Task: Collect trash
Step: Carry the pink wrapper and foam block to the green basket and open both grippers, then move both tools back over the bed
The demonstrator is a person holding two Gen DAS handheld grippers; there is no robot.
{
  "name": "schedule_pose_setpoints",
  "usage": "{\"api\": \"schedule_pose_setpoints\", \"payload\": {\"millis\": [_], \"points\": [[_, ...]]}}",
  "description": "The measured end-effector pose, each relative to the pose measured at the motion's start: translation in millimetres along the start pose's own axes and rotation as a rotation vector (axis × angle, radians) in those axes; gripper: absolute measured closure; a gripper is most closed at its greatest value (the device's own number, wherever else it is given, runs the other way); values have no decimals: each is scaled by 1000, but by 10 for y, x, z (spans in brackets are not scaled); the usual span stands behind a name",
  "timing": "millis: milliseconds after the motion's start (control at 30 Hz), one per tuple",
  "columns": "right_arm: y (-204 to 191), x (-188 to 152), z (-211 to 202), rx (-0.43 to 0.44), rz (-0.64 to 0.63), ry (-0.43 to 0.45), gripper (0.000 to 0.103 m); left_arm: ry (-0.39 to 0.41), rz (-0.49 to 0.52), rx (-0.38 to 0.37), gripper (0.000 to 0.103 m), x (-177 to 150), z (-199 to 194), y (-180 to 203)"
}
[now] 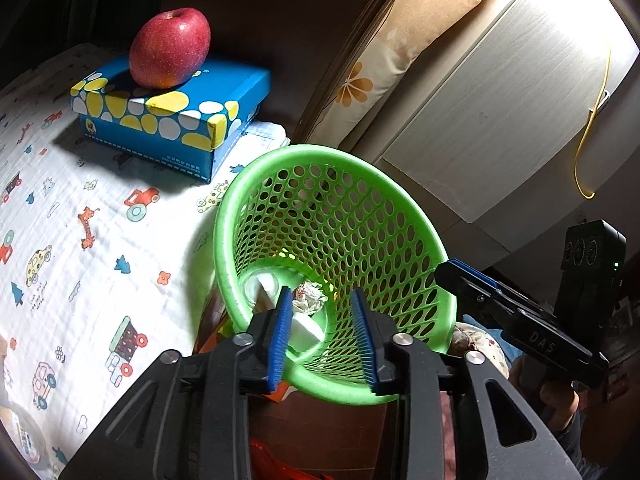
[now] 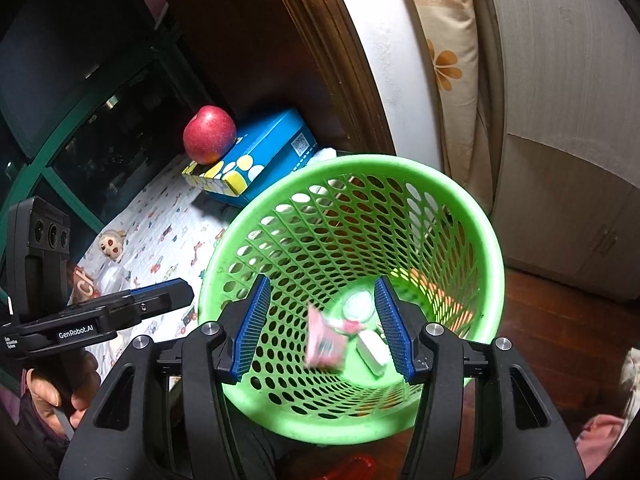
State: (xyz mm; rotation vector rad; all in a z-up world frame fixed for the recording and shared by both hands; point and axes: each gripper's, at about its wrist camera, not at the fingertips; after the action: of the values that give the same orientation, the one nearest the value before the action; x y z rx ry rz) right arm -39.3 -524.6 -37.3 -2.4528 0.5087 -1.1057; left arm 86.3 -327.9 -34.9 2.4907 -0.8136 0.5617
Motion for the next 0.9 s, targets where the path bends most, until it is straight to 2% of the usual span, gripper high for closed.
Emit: {"api": "schedule_pose_setpoints", "payload": {"millis": [67,167,300,567,900], "points": [[-35,-3,1,7,-5,0,48,12,1,21,66,-15,-47,-31],[-106,-14,24,18,-19,-5,43,34,3,70,56,-52,-143,-114],[-245,-41,98,23,-54,-18,39,62,-19,136,52,-116,-310,-321],[-610,-84,348,70,-108,-58,37,122,-89,276,47,-278,-698,-933],[-1110,-147,690,141,-172,-114,34,152,-238,429,44,-629,-1195,-1850]]}}
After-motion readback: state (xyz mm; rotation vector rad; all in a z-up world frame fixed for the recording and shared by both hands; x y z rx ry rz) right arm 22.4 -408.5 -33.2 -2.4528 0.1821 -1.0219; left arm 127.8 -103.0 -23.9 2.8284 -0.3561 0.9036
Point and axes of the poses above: each gripper's, at about its wrist camera, not at the fingertips, and z roughly the way its jaws point, y to its right, x to its top, and after that the axes turned 11 degrees about x, right-handed
